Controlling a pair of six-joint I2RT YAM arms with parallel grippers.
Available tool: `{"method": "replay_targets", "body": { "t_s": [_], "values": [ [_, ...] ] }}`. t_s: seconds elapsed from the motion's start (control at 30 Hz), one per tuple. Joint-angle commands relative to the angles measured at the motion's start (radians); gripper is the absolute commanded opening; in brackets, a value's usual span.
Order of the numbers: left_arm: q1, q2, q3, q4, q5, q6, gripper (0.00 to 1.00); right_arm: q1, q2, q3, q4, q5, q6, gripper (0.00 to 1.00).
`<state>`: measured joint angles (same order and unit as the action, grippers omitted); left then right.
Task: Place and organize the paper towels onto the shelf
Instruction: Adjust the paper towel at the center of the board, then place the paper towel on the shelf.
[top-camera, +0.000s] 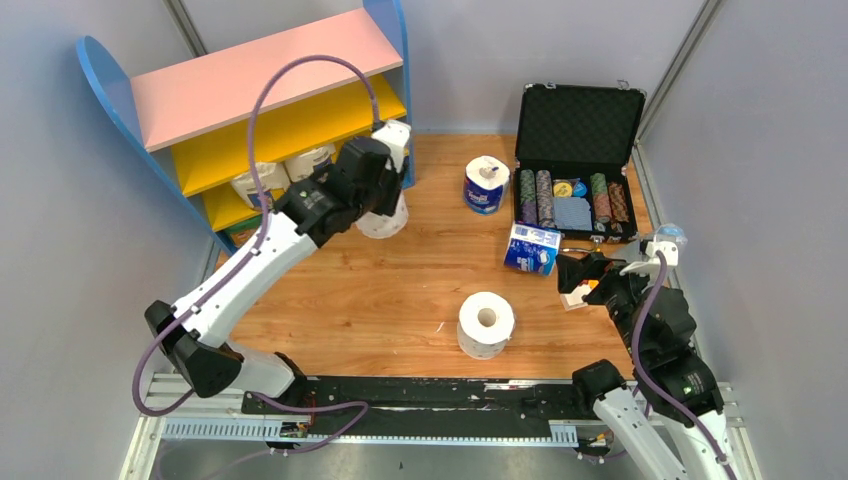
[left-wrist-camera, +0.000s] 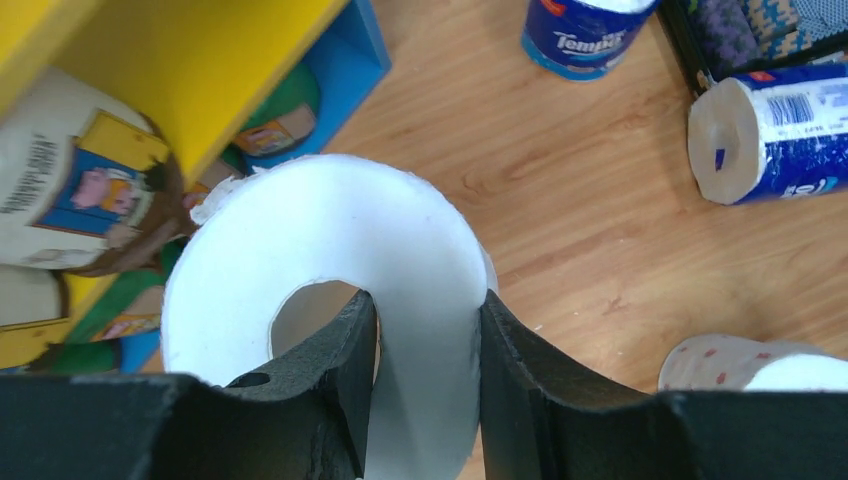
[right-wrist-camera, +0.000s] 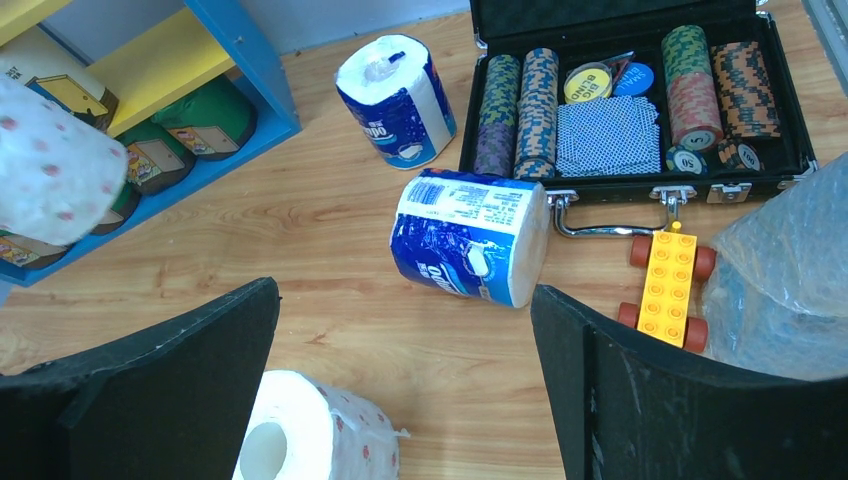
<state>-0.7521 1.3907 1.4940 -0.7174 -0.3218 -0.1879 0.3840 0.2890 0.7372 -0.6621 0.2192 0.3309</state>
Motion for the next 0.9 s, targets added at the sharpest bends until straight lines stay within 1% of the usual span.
{"method": "replay_targets", "body": {
  "t_s": [0.0,0.23,0.37,0.5,0.6,0.67,0.87],
  "values": [
    [0.100,0.004,0.178,-0.166,0.068,0.081,0.00,-0.001,-0.013,-0.002,0.020,0.007,0.003,1.00],
    [0.255,0.103,0.537,-0.311,0.165,0.134,0.00,-0.001,-0.008,-0.005,0.025,0.002,0.003,1.00],
    [0.326,0.177,0.683,-0.349,0.184,0.153,0.00,-0.001,-0.011,-0.007,0.027,0.004,0.003,1.00],
    [0.398,0.237,0.780,-0.371,0.266,0.168,0.00,-0.002,-0.014,-0.007,0.027,0.007,0.003,1.00],
    [0.455,0.304,0.857,-0.421,0.309,0.183,0.00,-0.002,-0.018,-0.007,0.027,0.011,0.003,1.00],
    [0.479,0.339,0.887,-0.442,0.339,0.186,0.00,-0.001,-0.019,-0.009,0.028,0.013,0.003,1.00],
    [0.531,0.397,0.911,-0.469,0.397,0.208,0.00,-0.002,-0.016,-0.009,0.030,0.011,0.002,1.00]
  ]
}}
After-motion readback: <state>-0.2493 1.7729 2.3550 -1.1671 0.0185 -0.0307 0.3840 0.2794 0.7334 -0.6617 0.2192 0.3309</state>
